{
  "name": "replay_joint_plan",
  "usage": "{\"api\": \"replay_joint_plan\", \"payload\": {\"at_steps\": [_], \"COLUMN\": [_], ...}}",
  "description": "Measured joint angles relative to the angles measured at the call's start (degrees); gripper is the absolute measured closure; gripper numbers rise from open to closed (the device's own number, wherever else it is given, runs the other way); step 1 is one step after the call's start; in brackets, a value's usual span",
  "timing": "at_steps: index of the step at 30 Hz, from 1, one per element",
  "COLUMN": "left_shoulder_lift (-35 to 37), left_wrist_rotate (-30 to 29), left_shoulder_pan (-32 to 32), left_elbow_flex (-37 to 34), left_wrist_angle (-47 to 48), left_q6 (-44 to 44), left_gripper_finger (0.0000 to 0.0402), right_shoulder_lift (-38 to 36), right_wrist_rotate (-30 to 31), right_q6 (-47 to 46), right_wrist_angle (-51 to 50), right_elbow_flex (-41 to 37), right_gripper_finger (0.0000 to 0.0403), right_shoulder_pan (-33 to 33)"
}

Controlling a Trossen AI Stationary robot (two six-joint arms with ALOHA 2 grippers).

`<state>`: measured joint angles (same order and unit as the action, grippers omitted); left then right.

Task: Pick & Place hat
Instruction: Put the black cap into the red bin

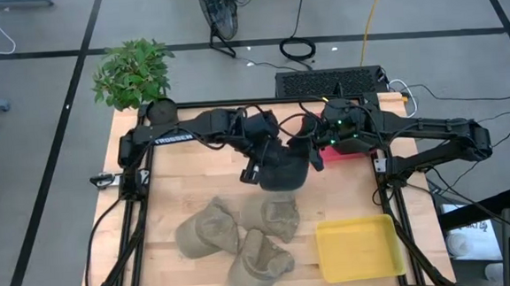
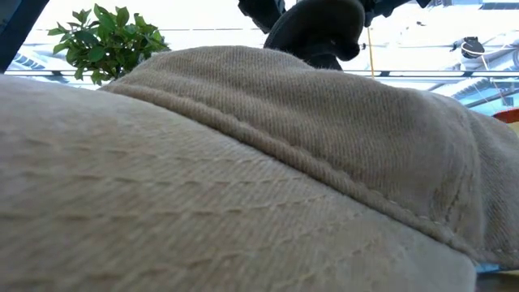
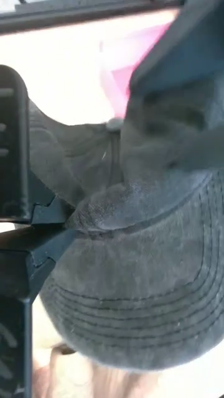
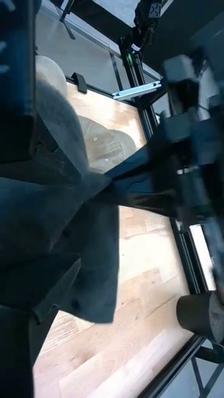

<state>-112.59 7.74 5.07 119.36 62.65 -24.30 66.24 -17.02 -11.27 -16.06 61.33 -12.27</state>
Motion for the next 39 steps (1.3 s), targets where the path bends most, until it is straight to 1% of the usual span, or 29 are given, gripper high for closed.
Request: {"api": "replay_joint_plan", "payload": {"at_steps": [5, 9, 12, 19, 23, 31, 36, 39], "left_shoulder_lift": [-2.7, -5.3, -6.5, -6.3, -6.3, -6.3, -6.3, -6.3], "left_wrist_rotate": [0.2, 0.2, -1.0, -1.3, 0.1, 0.9, 0.6, 0.1], "left_shoulder_pan": [1.4, 0.8, 0.2, -0.2, 0.0, -0.3, -0.3, 0.0], "left_elbow_flex": [4.9, 8.3, 8.6, 8.7, 8.7, 9.1, 11.4, 11.6], "left_wrist_angle": [2.5, 6.3, 8.6, 8.3, 8.0, 8.1, 7.6, 7.8], "left_q6": [0.4, -1.1, -2.8, -3.6, -4.6, -7.1, -7.3, -6.9], "left_gripper_finger": [0.0400, 0.0400, 0.0400, 0.0400, 0.0400, 0.0400, 0.0400, 0.0400], "right_shoulder_lift": [0.1, 0.2, 0.2, 0.2, 0.2, 1.2, 2.9, 3.9], "right_wrist_rotate": [-1.1, -1.5, -1.6, -2.9, -2.9, -7.0, -7.8, -8.7], "right_q6": [-0.1, -0.5, -0.5, 1.6, 1.7, 1.6, 1.5, 1.5], "right_wrist_angle": [-0.5, -1.0, -1.6, -4.4, -4.4, -4.8, -5.3, -5.0], "right_elbow_flex": [0.0, 0.0, 0.0, 0.0, 0.0, 0.1, 0.1, 0.1], "right_gripper_finger": [0.0229, 0.0229, 0.0229, 0.0229, 0.0229, 0.0229, 0.0229, 0.0229], "right_shoulder_pan": [0.0, 0.0, 0.0, 0.0, 0.0, -0.4, -0.4, -0.4]}}
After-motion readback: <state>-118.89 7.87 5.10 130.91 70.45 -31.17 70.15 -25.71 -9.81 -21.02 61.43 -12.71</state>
